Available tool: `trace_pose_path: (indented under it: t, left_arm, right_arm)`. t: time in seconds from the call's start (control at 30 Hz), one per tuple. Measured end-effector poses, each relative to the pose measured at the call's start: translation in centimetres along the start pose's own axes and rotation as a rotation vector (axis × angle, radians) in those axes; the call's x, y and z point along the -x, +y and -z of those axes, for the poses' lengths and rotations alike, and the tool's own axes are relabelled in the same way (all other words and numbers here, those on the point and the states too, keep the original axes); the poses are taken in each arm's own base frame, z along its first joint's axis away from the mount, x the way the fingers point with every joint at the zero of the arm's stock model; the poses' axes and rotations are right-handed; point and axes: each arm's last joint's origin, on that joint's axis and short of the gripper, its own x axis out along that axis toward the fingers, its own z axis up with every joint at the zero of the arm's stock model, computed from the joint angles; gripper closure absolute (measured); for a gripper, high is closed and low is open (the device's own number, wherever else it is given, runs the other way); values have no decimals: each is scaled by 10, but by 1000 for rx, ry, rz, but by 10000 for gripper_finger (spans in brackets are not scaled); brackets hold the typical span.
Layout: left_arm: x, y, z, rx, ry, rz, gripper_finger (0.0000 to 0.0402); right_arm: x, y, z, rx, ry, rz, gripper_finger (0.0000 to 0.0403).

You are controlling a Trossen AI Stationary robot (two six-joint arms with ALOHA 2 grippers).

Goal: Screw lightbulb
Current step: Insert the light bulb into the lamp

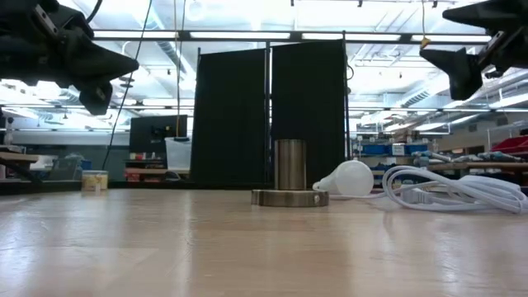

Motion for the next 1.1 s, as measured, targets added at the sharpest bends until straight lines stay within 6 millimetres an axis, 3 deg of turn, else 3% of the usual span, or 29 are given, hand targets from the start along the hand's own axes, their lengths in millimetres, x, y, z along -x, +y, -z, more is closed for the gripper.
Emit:
trace_pose_path:
  t: [0.27, 0.43, 0.57, 0.73, 0.87, 1.1]
  left_arm:
    - [0, -1, -2, 131, -17, 14, 391]
    - [0, 0, -2, 125, -32, -18, 391]
    - [-1, 0, -5, 55, -69, -60, 391]
    - [-7, -8, -17, -102, -50, -64, 387]
    - [-19, -13, -21, -223, -11, -132, 362]
    - [-47, -27, -18, -301, 79, -107, 271]
  right_arm:
    - [-5, -1, 7, 63, 46, 75, 97]
    - [-9, -1, 14, 55, 109, 88, 97]
    - [-14, 1, 17, 51, 164, 107, 97]
    - [-27, 12, -1, 167, 195, 126, 97]
    - [-39, 18, -7, 238, 225, 142, 97]
    - [-57, 20, -14, 256, 274, 193, 97]
